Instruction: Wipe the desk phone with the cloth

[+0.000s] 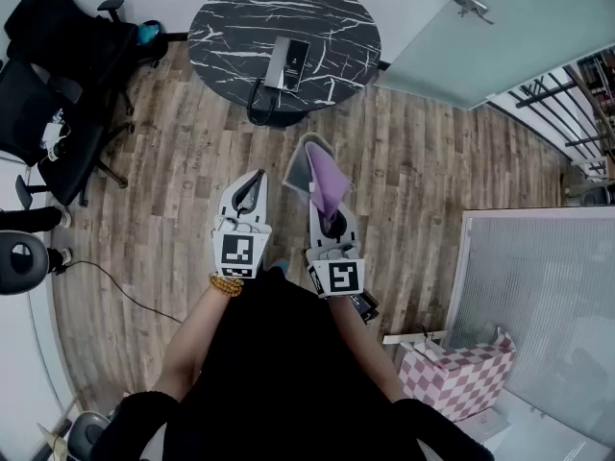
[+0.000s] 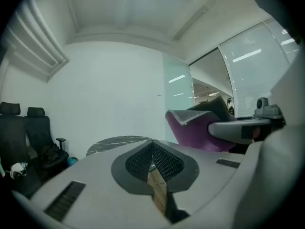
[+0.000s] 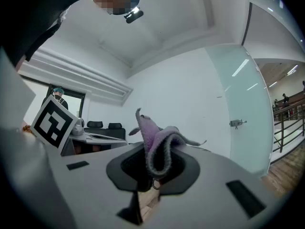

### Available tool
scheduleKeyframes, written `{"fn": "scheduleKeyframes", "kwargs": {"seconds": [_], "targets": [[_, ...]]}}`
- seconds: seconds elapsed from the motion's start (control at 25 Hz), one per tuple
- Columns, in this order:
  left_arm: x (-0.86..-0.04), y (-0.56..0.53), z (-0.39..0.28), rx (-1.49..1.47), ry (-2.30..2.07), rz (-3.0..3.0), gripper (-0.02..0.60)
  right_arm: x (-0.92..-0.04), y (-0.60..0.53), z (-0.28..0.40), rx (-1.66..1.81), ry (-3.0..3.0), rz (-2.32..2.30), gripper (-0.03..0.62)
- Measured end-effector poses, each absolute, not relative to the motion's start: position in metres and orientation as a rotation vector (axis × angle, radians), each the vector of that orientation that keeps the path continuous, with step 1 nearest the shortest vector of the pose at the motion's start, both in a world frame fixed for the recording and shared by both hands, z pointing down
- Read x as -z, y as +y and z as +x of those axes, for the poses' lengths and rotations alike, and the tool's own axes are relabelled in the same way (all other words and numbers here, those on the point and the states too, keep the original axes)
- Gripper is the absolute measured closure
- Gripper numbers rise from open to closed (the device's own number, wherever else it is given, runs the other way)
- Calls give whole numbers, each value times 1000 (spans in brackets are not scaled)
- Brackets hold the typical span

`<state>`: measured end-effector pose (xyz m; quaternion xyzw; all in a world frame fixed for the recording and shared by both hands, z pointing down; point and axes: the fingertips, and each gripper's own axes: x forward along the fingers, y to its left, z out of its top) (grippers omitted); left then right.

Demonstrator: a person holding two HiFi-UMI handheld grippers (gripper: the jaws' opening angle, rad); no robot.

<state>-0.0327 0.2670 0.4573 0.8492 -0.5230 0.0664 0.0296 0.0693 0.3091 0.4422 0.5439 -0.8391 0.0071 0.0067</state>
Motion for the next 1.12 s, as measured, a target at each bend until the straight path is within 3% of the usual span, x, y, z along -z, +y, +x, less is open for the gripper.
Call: {"fn": "scheduleKeyframes", "kwargs": {"seconds": [0.44,1.12], "targets": [[-436,158,-32,-173,-1548,2677,569,-428,197,74,-76,-2612,1751,539],[-409,-26,-105,-28,-1569,2656,569,-420,26,14,6,-2501,1687,539]]}}
